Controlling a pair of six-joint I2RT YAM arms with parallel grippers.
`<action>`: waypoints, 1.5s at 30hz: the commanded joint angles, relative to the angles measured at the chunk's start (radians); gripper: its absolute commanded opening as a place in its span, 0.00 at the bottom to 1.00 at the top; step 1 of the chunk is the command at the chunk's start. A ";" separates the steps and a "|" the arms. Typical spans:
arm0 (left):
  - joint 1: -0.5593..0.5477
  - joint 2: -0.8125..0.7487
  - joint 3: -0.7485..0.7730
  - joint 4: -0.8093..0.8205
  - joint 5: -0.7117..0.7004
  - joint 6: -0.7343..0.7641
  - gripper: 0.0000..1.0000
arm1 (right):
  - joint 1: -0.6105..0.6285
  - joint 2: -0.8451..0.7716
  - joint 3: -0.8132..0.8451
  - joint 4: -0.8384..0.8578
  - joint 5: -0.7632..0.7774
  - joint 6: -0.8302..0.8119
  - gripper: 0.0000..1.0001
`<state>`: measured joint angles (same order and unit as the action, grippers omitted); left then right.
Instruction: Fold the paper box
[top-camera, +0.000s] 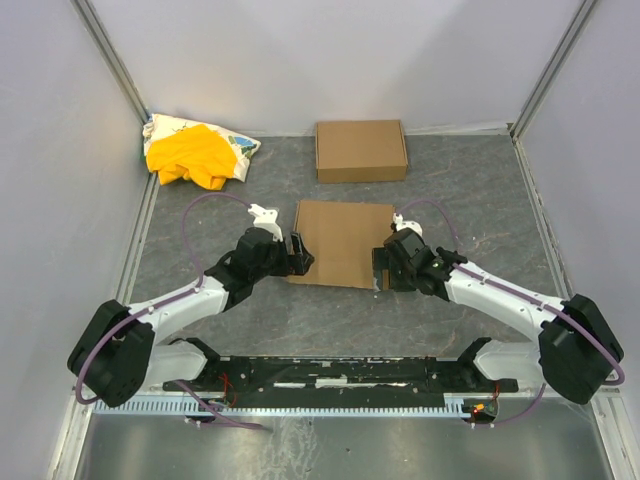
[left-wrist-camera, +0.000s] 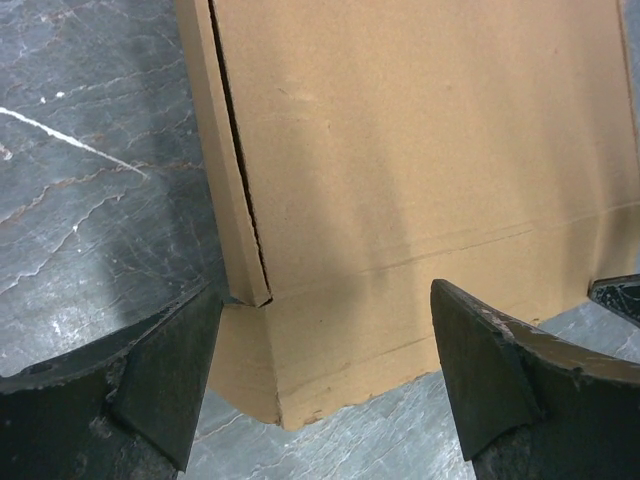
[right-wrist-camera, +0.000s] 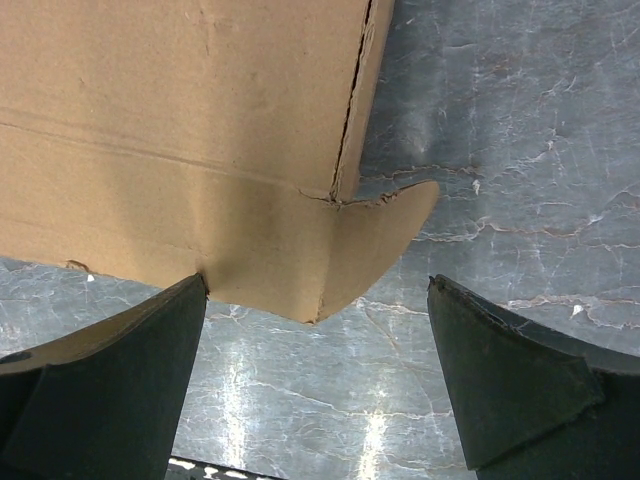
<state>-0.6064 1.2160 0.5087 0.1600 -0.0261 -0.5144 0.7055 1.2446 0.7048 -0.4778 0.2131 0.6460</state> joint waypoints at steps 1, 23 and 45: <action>-0.003 -0.013 0.047 -0.090 -0.016 0.043 0.92 | -0.003 0.011 0.018 0.041 -0.012 -0.017 1.00; -0.014 0.018 0.030 -0.094 0.104 0.050 0.92 | -0.002 0.061 0.056 0.071 -0.150 -0.083 0.94; -0.015 -0.023 0.114 -0.193 0.193 0.057 0.89 | -0.003 0.033 0.109 0.023 -0.221 -0.101 0.89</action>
<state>-0.6174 1.1976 0.5499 -0.0380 0.1169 -0.4973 0.7055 1.3064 0.7593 -0.4450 0.0143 0.5549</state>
